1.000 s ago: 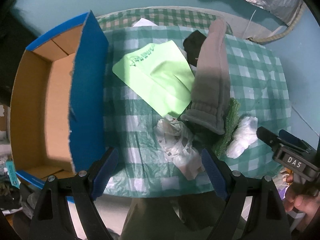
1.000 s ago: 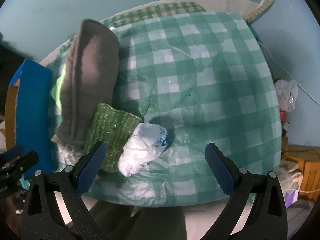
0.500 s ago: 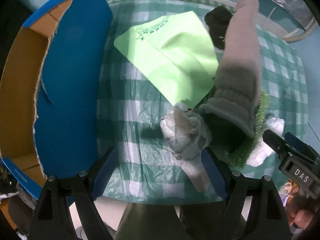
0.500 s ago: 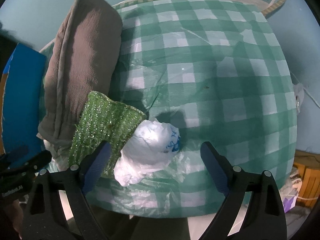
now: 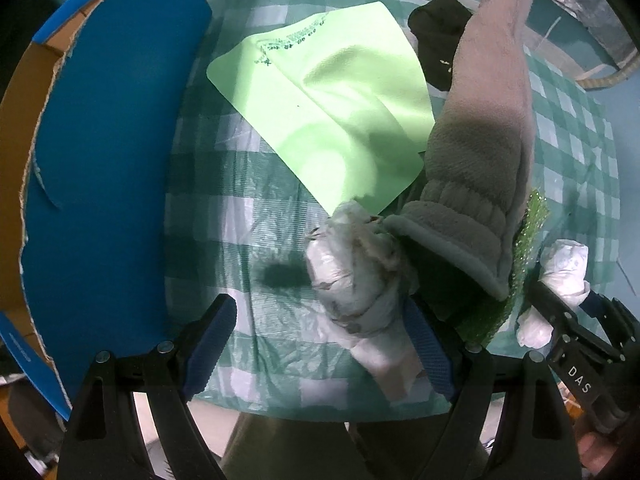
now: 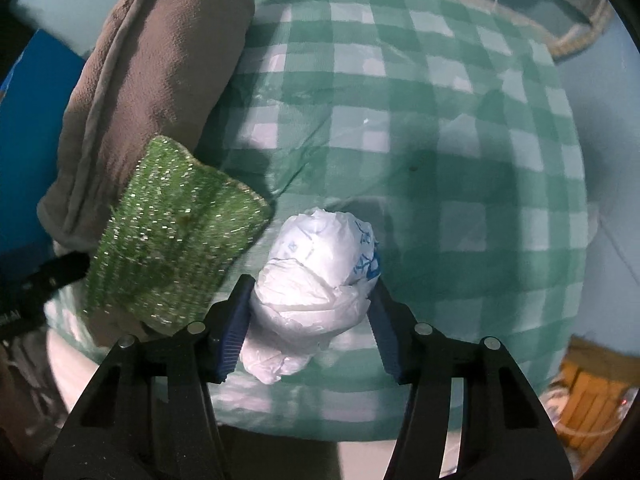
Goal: Organize soft objects
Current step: 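Grasp the grey-pink bundle with the left gripper while the right gripper grasps the white bag, then lift both bundles and carry them over the cardboard box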
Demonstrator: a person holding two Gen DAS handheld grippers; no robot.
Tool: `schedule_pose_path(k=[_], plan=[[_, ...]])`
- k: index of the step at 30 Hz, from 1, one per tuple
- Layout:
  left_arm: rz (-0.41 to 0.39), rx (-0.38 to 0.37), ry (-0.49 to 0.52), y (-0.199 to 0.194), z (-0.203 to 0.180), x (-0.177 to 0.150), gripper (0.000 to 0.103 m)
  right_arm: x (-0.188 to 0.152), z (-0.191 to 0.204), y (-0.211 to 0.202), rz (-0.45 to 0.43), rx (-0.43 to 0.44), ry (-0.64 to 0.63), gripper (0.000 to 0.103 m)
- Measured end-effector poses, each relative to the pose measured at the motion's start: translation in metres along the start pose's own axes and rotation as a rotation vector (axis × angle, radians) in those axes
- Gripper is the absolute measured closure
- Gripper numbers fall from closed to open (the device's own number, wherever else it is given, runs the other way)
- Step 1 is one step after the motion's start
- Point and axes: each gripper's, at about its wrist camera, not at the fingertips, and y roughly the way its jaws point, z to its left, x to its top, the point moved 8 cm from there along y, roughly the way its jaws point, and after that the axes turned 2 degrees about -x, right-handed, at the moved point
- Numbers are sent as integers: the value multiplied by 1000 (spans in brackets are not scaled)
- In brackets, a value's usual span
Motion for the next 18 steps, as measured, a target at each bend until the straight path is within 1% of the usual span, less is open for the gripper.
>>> schedule_pose_path(k=[3,5,8,10,12,13,14,16,18], plan=[[28,-9,-18,5,2,0,17,3,-12,-5,-7,-7,-6,47],[41,0,-18,14,2,-2,17,1,-23,-4,-5,-3,3,47],[45,17,-10,20,0,0,17,6,-37,-4,-4,0,8,47],[43,26,-6,25,-2,0,17,1,-39,-4,-2,3,5,47],[46,36,-3,31,-3,-1,18,3,-47,0,1,4,-2,47],[49,37,-2,35,-3,-2,21,4,-49,2,0,3,-6,47],[52,37,0,33,-10,-5,27,6,-50,2,-2,3,-12,47],[58,29,7,35,-8,-5,33,-6,-45,4,-6,3,-27,47],[55,21,13,28,-12,0,46,-4,-46,4,-16,10,-46,48]])
